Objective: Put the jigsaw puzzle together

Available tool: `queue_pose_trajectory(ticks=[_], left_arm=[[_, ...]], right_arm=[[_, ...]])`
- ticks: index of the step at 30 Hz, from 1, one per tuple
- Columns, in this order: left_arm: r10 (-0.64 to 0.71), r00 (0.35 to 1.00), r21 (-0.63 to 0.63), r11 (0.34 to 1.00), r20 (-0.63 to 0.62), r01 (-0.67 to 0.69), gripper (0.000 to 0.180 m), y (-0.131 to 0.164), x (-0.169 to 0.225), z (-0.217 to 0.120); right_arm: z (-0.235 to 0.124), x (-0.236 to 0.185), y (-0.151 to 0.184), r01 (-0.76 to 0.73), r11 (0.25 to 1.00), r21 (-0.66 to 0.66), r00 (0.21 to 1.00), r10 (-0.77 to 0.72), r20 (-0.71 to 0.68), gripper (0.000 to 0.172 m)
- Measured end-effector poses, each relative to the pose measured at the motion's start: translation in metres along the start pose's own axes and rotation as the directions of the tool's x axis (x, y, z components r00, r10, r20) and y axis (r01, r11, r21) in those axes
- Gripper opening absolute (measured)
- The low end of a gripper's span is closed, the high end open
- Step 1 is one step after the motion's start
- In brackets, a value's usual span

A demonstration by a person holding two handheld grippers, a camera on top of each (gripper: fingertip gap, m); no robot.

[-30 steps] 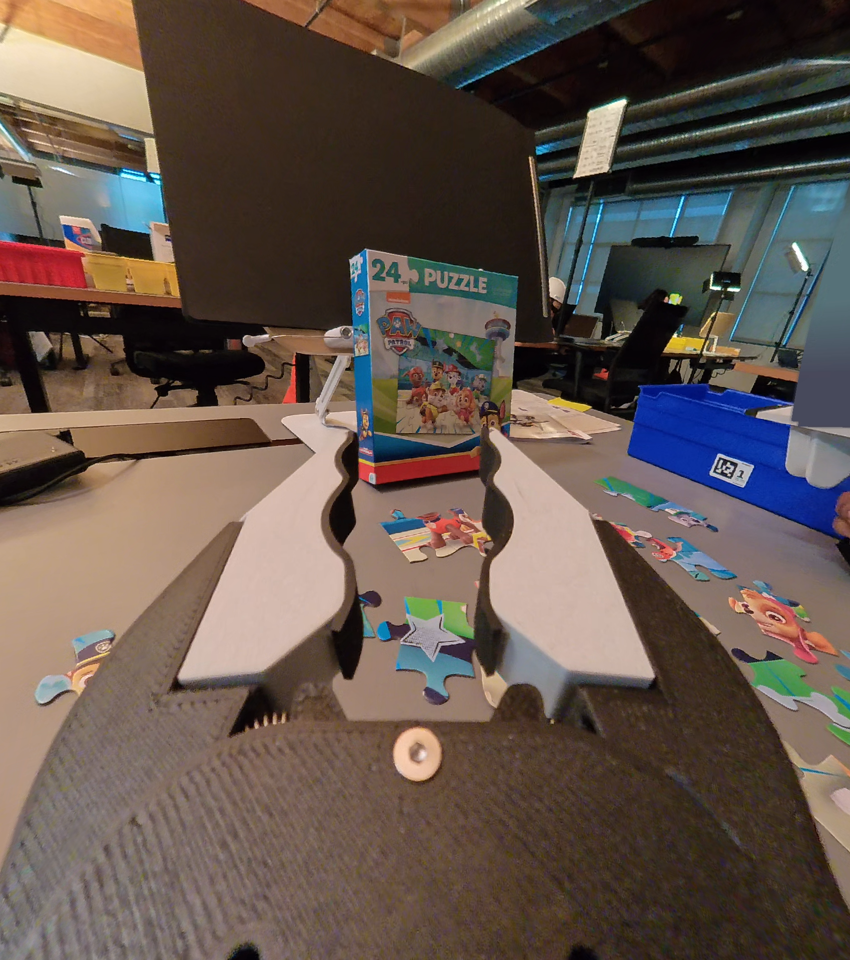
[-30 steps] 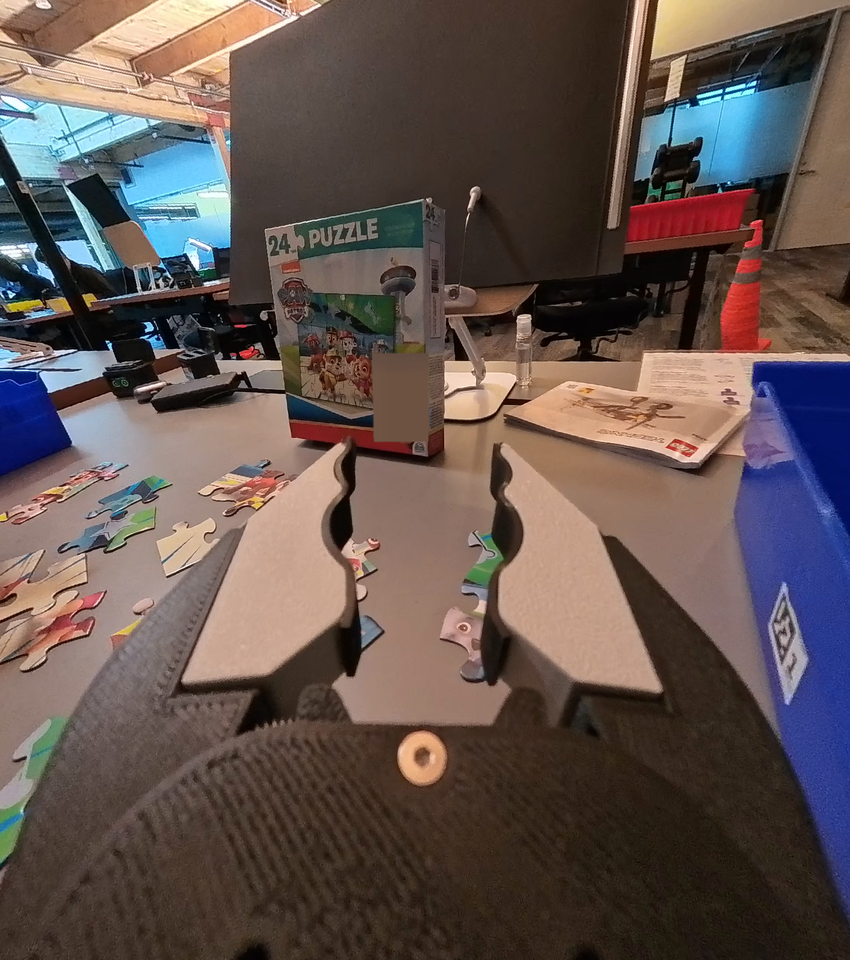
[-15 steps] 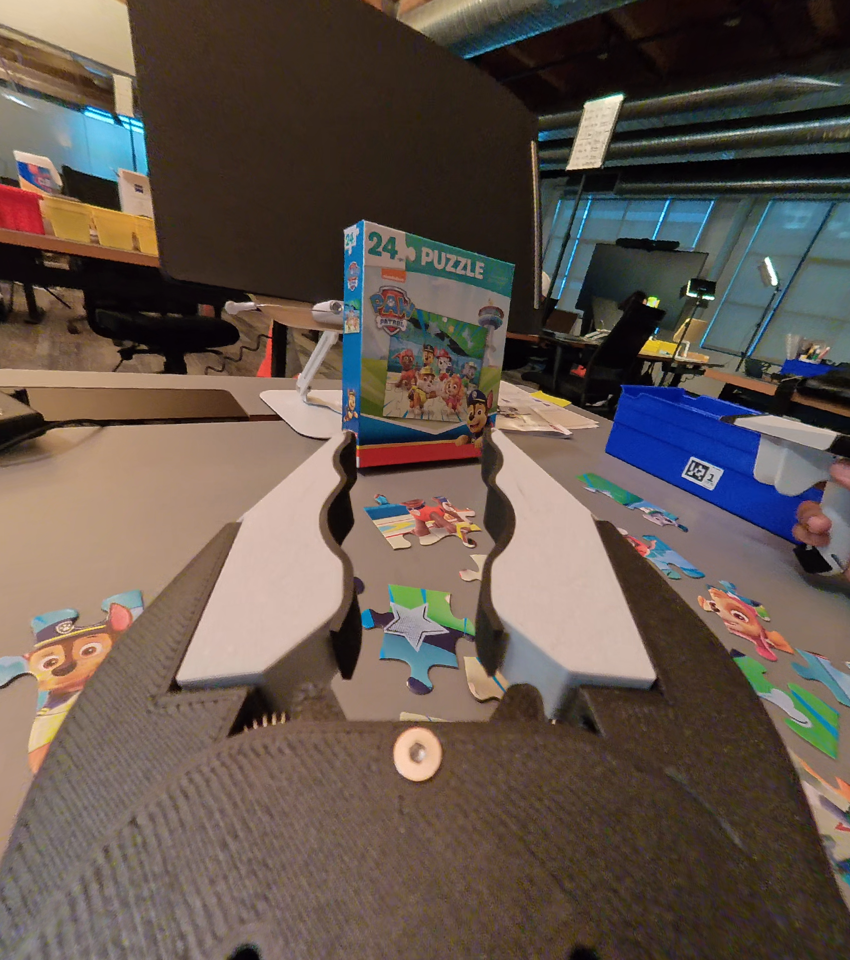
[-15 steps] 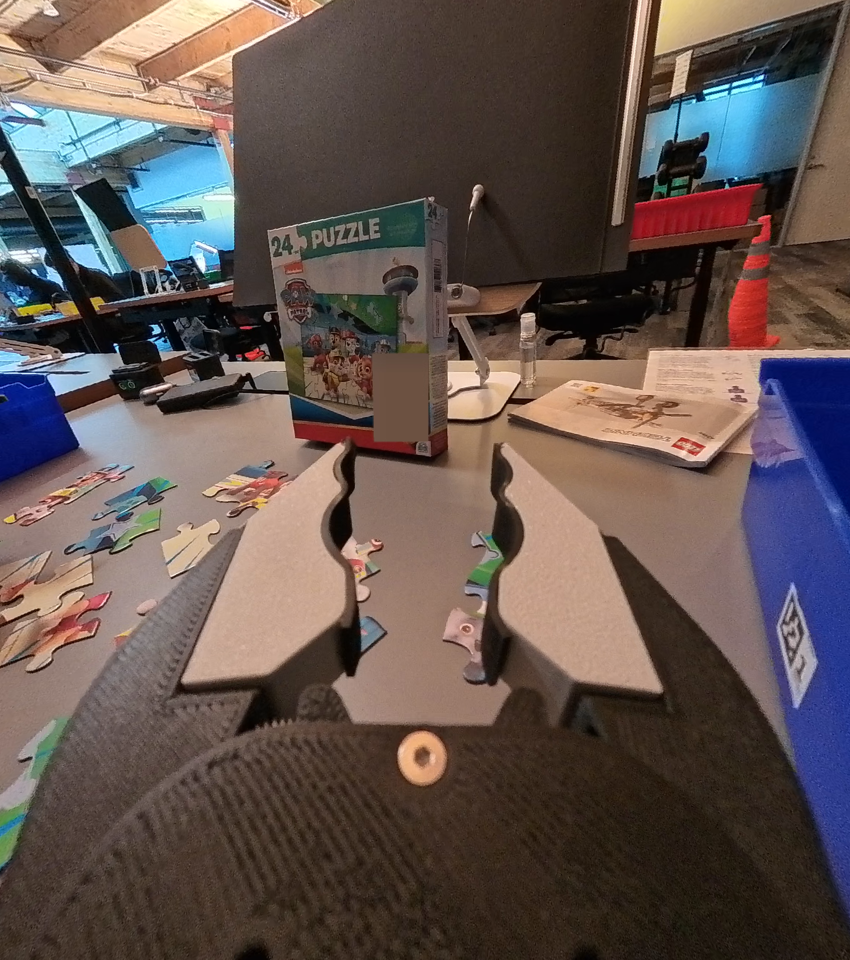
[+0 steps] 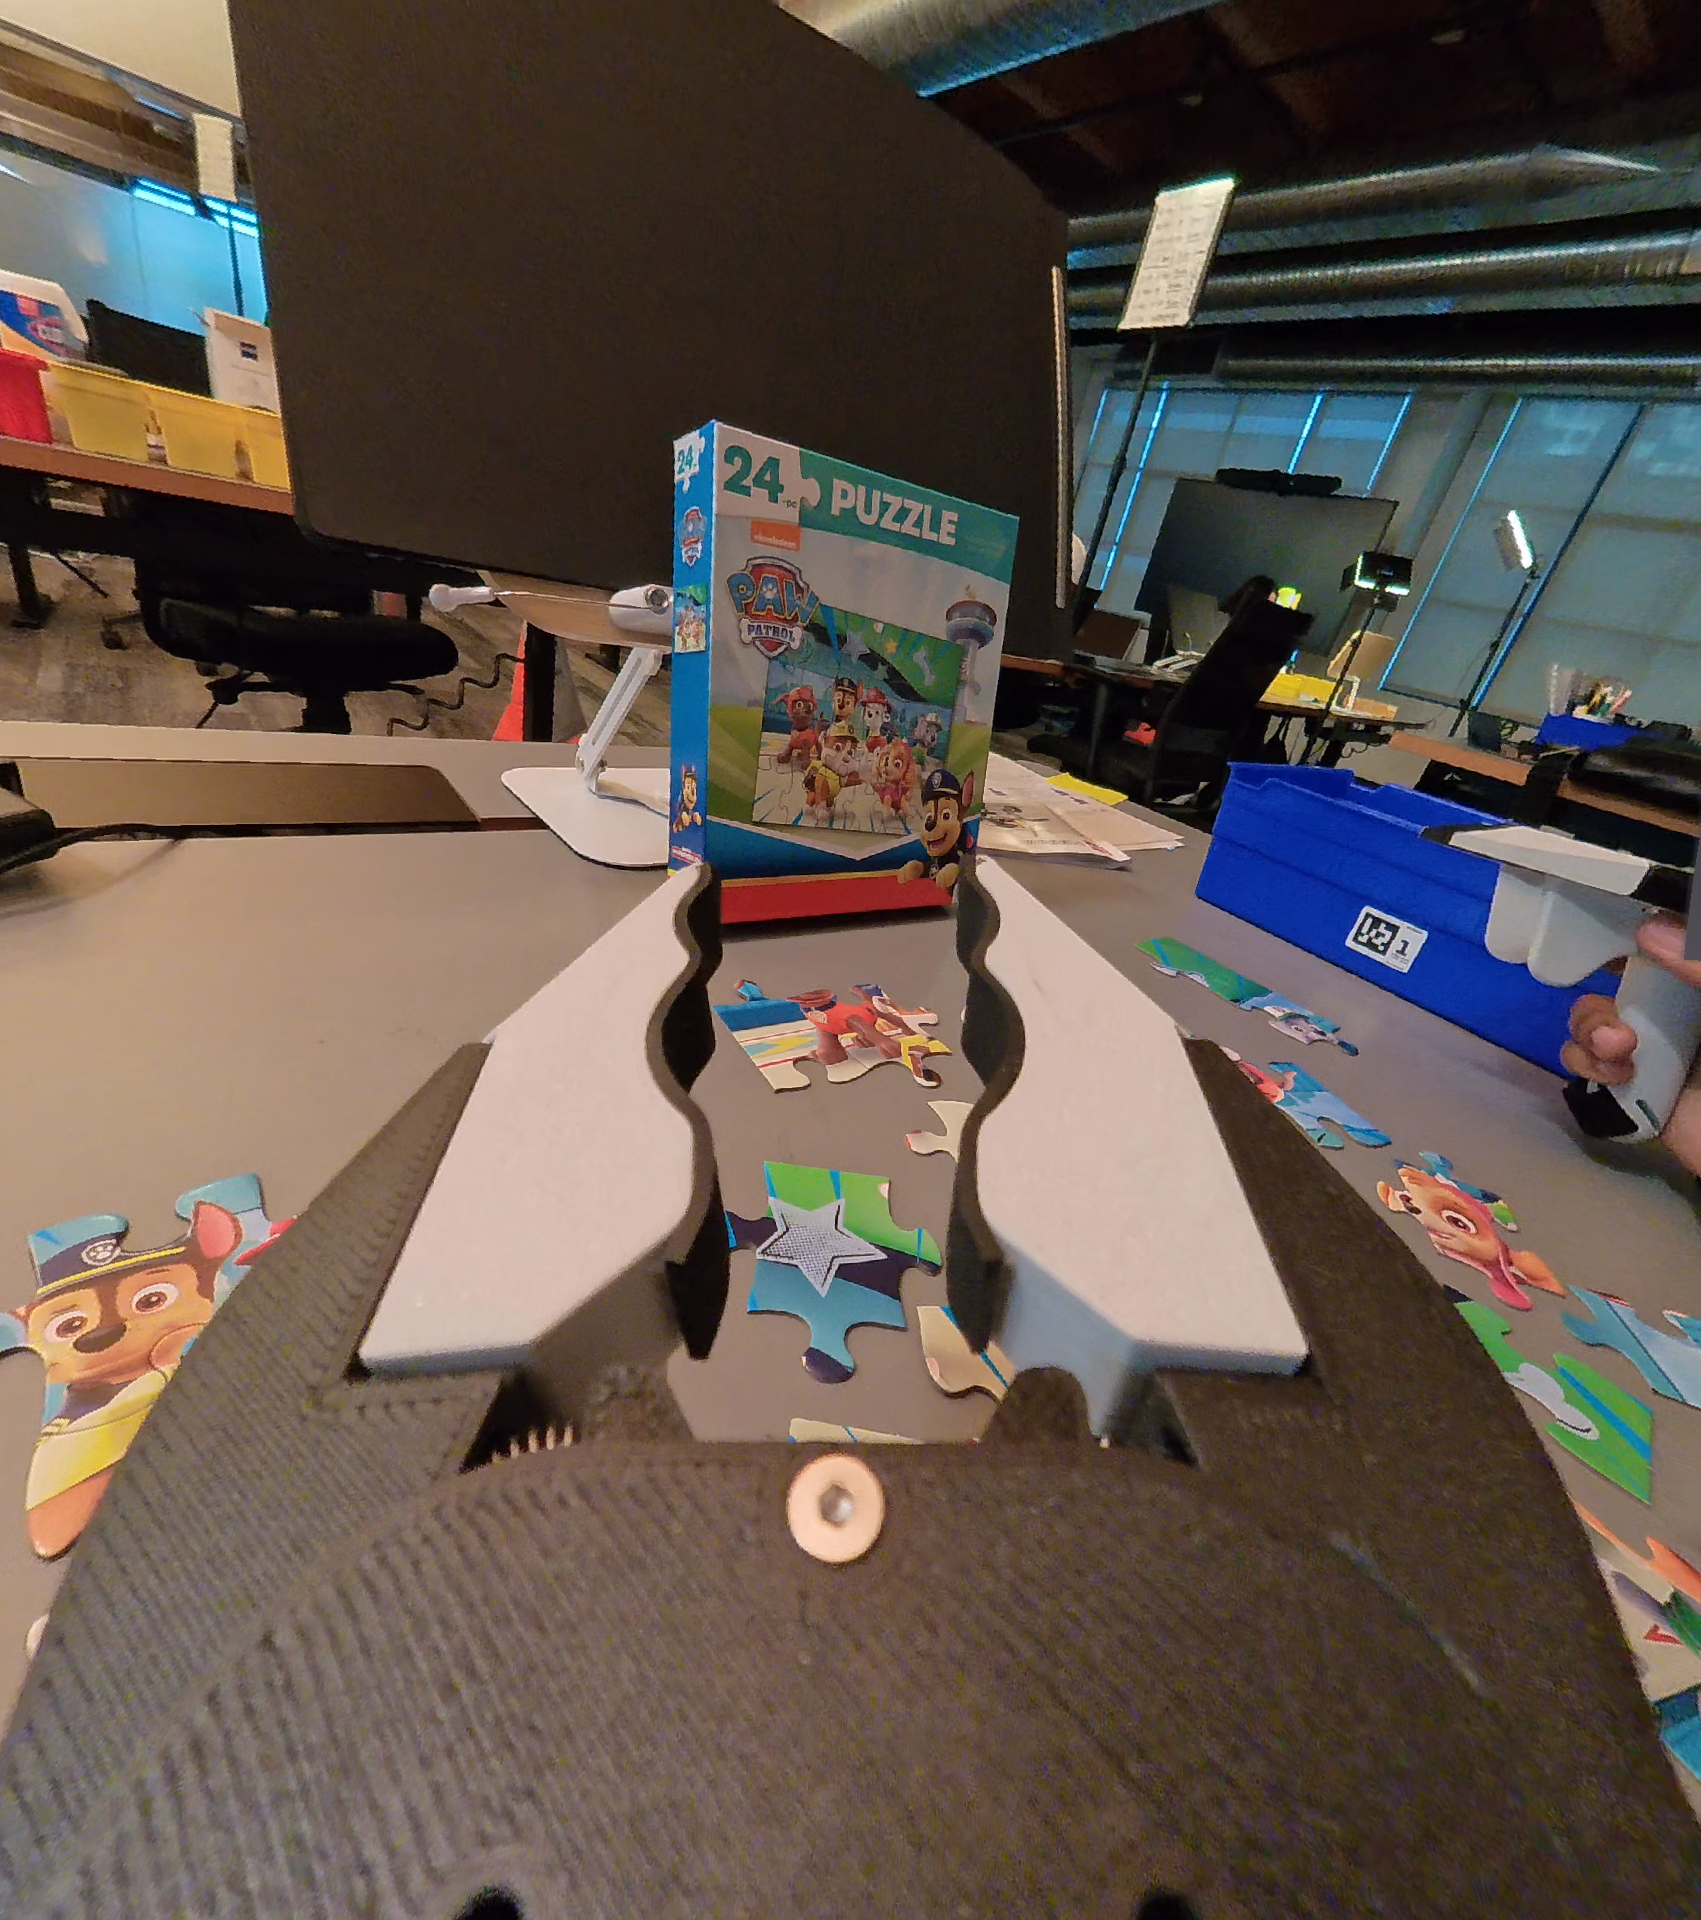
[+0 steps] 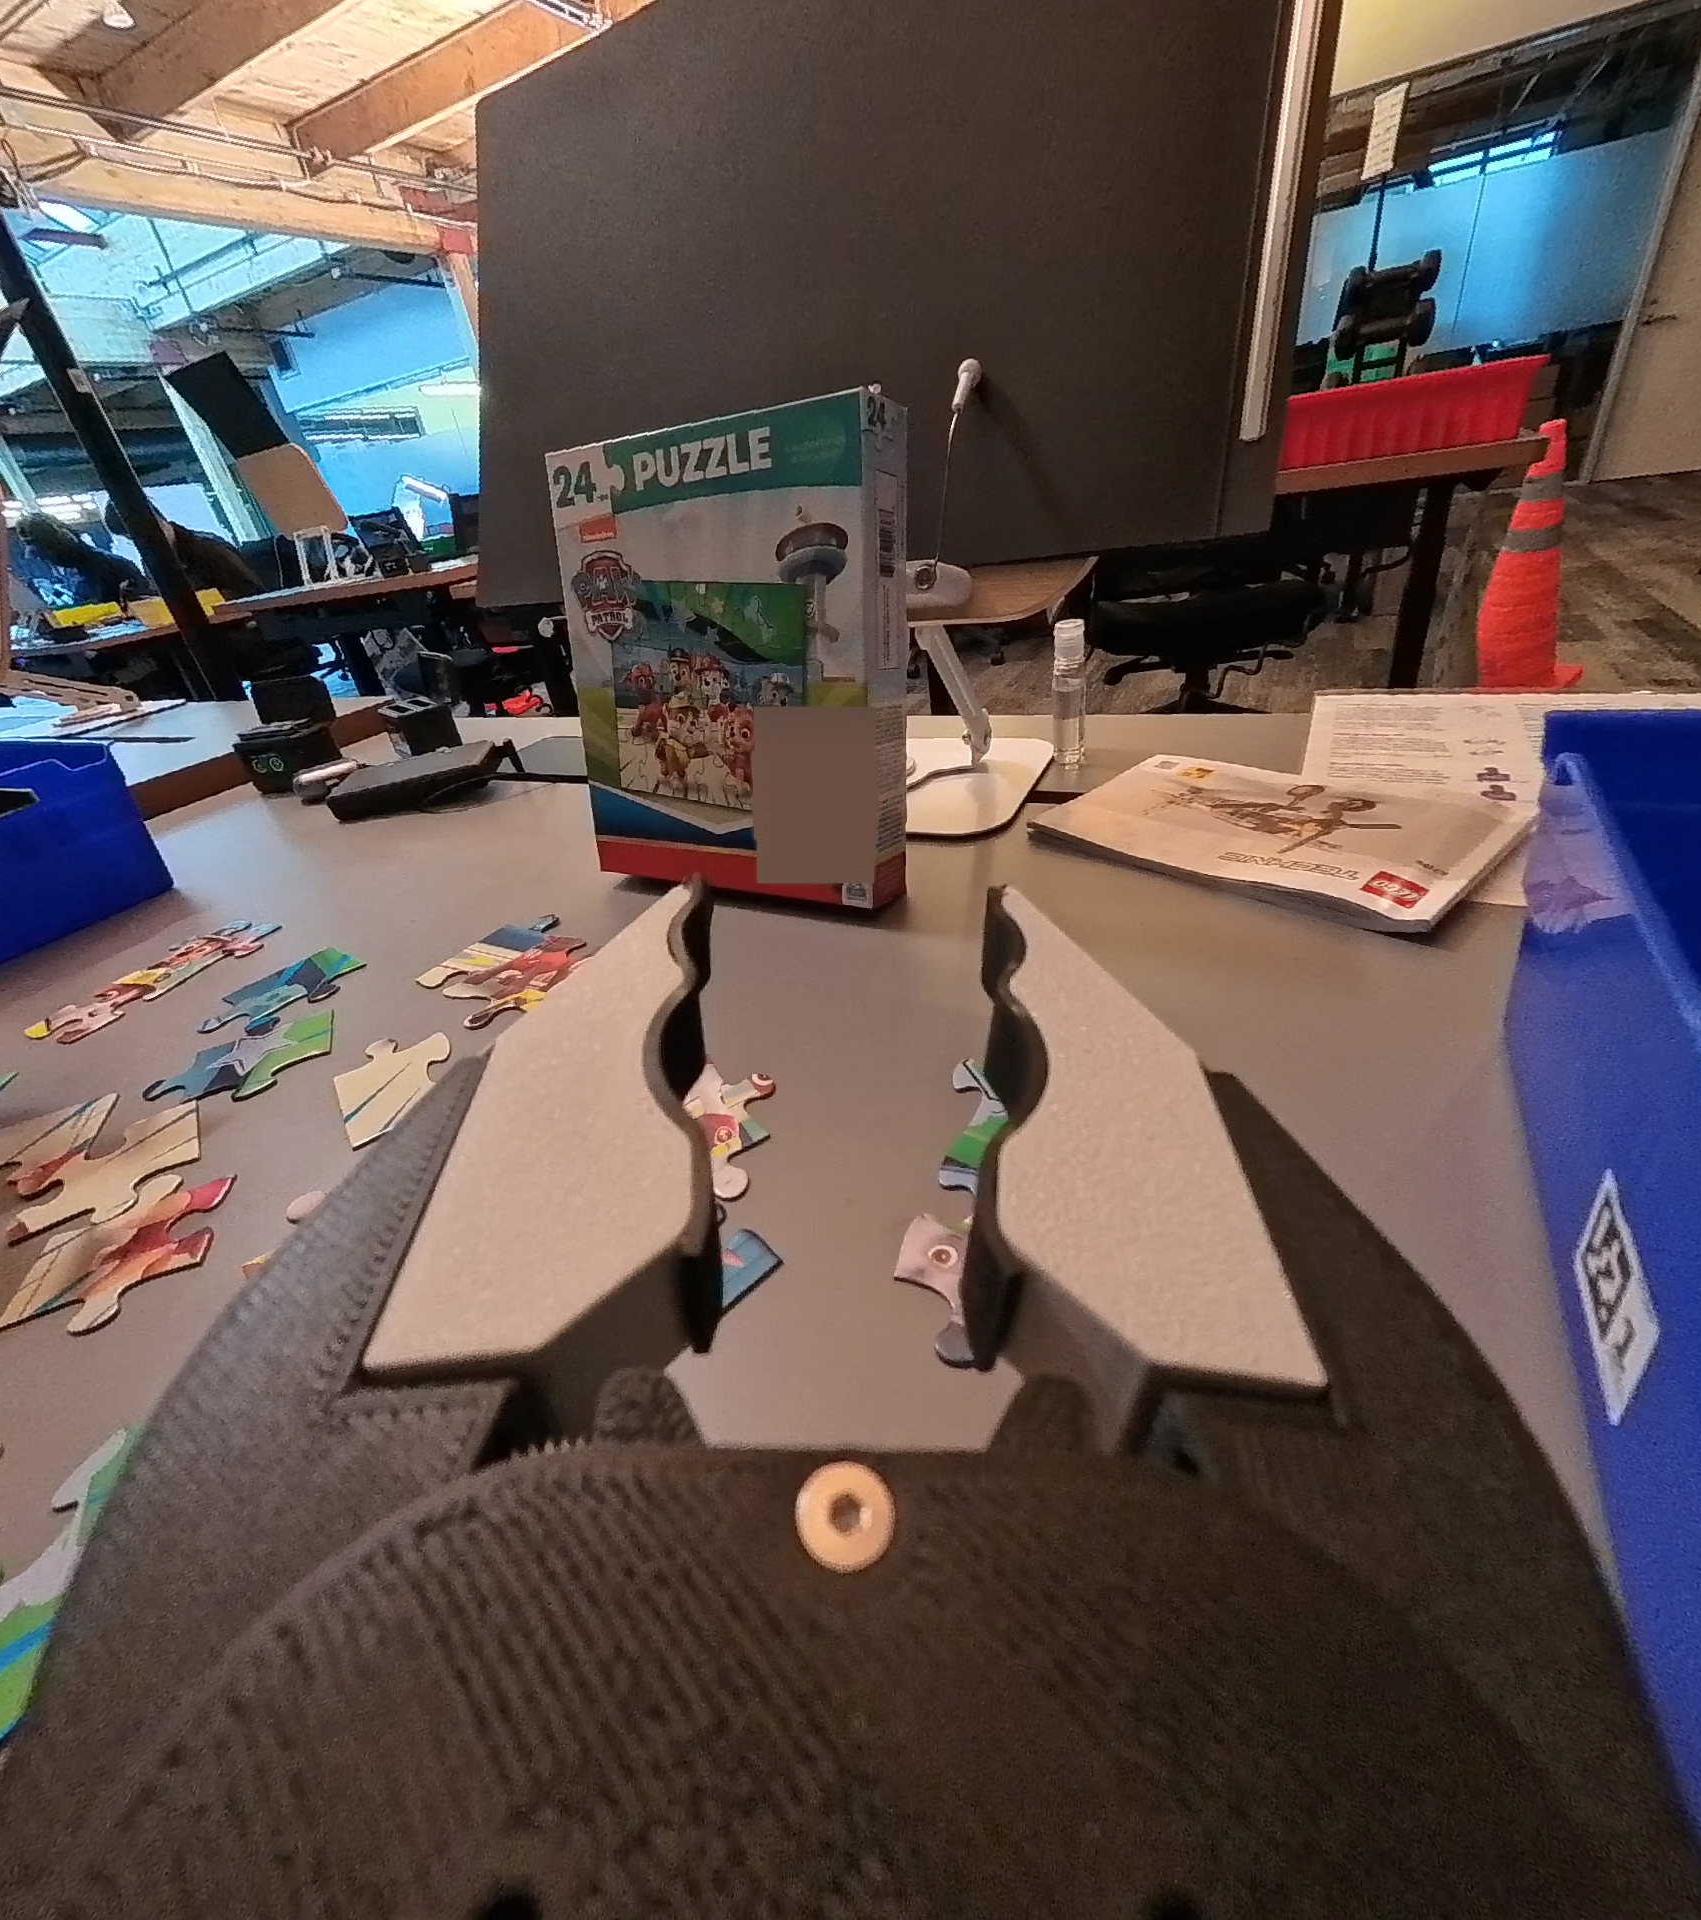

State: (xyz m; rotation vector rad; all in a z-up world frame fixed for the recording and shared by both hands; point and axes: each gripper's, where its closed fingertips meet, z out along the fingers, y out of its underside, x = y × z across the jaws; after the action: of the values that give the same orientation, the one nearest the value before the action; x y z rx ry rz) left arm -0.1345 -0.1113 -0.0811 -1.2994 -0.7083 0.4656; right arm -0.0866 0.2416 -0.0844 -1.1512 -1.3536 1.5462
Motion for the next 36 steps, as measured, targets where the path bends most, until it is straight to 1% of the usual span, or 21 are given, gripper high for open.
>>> queue_pose_trajectory(ticks=[20,29,36], left_arm=[[0.0,1.0,-0.008,1.0,0.0,0.0,0.045,0.001,0.0,0.001],[-0.004,1.0,-0.008,1.0,-0.004,0.004,0.045,0.001,0.001,0.0],[-0.005,1.0,-0.01,1.0,-0.003,0.005,0.045,0.002,0.001,0.001]], right_arm=[[0.002,-0.003,0.004,0.01,1.0,-0.019,1.0,-0.009,0.012,0.051],[0.008,-0.011,0.016,0.096,0.991,-0.091,0.995,-0.094,0.02,0.051],[0.007,-0.009,0.013,0.053,0.996,-0.075,0.998,-0.051,0.028,0.051]])
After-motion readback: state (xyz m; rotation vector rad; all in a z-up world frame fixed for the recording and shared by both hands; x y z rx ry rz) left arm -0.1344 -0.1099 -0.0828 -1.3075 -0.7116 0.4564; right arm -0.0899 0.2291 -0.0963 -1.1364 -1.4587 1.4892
